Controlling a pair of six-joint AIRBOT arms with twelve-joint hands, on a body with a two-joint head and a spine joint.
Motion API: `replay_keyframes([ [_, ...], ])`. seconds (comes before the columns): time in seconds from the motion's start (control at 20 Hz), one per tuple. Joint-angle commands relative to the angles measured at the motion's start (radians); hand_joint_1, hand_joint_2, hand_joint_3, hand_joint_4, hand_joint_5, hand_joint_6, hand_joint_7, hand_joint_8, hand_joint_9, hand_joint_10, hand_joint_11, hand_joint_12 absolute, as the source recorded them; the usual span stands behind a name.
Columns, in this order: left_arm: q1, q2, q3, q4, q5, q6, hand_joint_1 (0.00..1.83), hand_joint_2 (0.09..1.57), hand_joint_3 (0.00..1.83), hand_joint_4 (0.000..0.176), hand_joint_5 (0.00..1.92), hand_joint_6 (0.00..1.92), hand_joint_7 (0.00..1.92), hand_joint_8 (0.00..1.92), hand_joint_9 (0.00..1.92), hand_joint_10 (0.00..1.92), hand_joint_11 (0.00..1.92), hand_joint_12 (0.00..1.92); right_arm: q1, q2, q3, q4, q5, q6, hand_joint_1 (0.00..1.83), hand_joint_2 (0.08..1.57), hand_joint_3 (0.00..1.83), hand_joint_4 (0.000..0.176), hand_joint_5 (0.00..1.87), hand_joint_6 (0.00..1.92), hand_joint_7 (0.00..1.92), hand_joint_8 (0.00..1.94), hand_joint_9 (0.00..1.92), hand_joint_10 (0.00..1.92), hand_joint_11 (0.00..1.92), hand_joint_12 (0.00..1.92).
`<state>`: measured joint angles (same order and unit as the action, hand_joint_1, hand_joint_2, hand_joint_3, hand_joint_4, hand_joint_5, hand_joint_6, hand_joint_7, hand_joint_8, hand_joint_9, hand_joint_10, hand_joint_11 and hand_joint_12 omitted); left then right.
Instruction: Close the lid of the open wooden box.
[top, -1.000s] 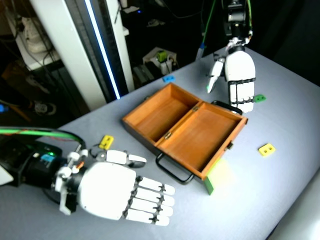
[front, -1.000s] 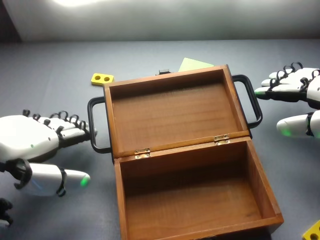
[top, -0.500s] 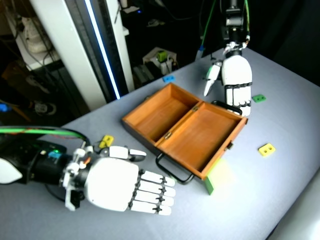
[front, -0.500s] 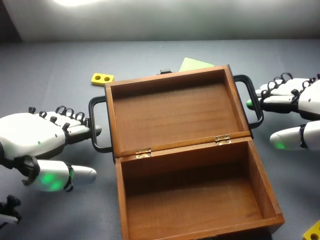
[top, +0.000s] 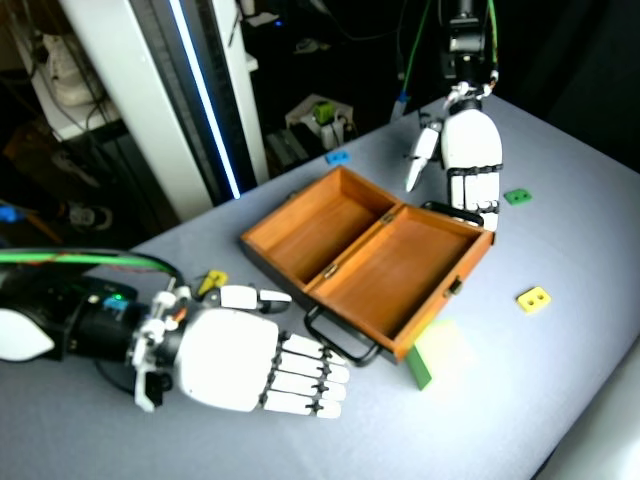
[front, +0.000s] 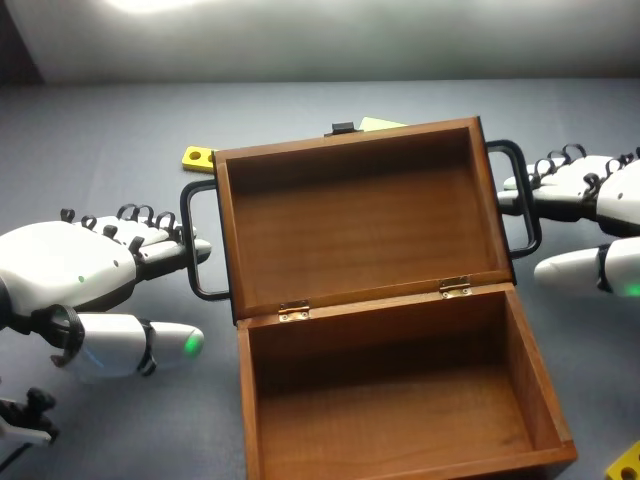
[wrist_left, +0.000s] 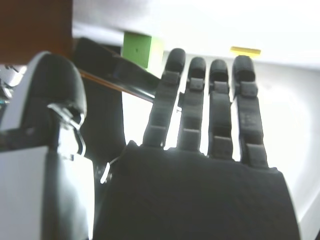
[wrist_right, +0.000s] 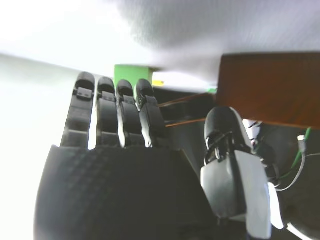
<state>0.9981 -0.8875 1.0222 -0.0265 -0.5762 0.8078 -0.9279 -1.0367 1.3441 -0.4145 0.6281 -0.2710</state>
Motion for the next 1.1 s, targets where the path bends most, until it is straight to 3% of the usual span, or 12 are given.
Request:
replay_keyframes([
  [0.0, -0.013, -0.002, -0.012, 0.016, -0.174, -0.013, 0.00, 1.27, 0.00, 0.000, 0.04, 0.00, 0.01, 0.00, 0.00, 0.00, 0.04, 0.00, 0.009, -0.006, -0.015, 0.022, 0.194, 0.011, 0.00, 1.30, 0.00, 0.007, 0.13, 0.01, 0.05, 0.01, 0.00, 0.00, 0.02, 0.01],
  [0.1, -0.010, 0.009, -0.027, 0.016, -0.218, -0.015, 0.00, 1.28, 0.00, 0.000, 0.03, 0.00, 0.00, 0.00, 0.00, 0.00, 0.03, 0.00, 0.009, 0.003, -0.030, 0.033, 0.227, 0.011, 0.00, 1.28, 0.00, 0.010, 0.12, 0.01, 0.05, 0.01, 0.00, 0.00, 0.04, 0.02],
  [0.15, -0.009, 0.013, -0.034, 0.018, -0.239, -0.021, 0.00, 1.29, 0.01, 0.000, 0.03, 0.00, 0.00, 0.00, 0.00, 0.00, 0.03, 0.00, 0.009, 0.007, -0.039, 0.042, 0.245, 0.011, 0.00, 1.27, 0.00, 0.000, 0.12, 0.01, 0.05, 0.01, 0.00, 0.00, 0.05, 0.02],
  [0.25, -0.007, 0.014, -0.038, 0.024, -0.256, -0.034, 0.00, 1.29, 0.01, 0.000, 0.03, 0.00, 0.01, 0.00, 0.02, 0.01, 0.05, 0.01, 0.009, 0.010, -0.046, 0.054, 0.262, 0.011, 0.00, 1.26, 0.00, 0.000, 0.12, 0.00, 0.04, 0.00, 0.00, 0.00, 0.06, 0.02],
  [0.6, 0.012, 0.038, -0.070, 0.035, -0.319, -0.053, 0.00, 1.28, 0.00, 0.000, 0.05, 0.00, 0.03, 0.00, 0.03, 0.00, 0.07, 0.02, 0.002, 0.047, -0.103, 0.066, 0.352, 0.011, 0.00, 1.32, 0.01, 0.000, 0.15, 0.00, 0.10, 0.01, 0.00, 0.00, 0.06, 0.03],
  [1.05, 0.048, 0.066, -0.106, 0.041, -0.383, -0.069, 0.00, 1.27, 0.00, 0.000, 0.02, 0.00, 0.00, 0.00, 0.01, 0.01, 0.08, 0.02, -0.080, 0.133, -0.193, 0.087, 0.466, 0.009, 0.00, 1.34, 0.01, 0.000, 0.12, 0.00, 0.07, 0.00, 0.00, 0.00, 0.00, 0.00],
])
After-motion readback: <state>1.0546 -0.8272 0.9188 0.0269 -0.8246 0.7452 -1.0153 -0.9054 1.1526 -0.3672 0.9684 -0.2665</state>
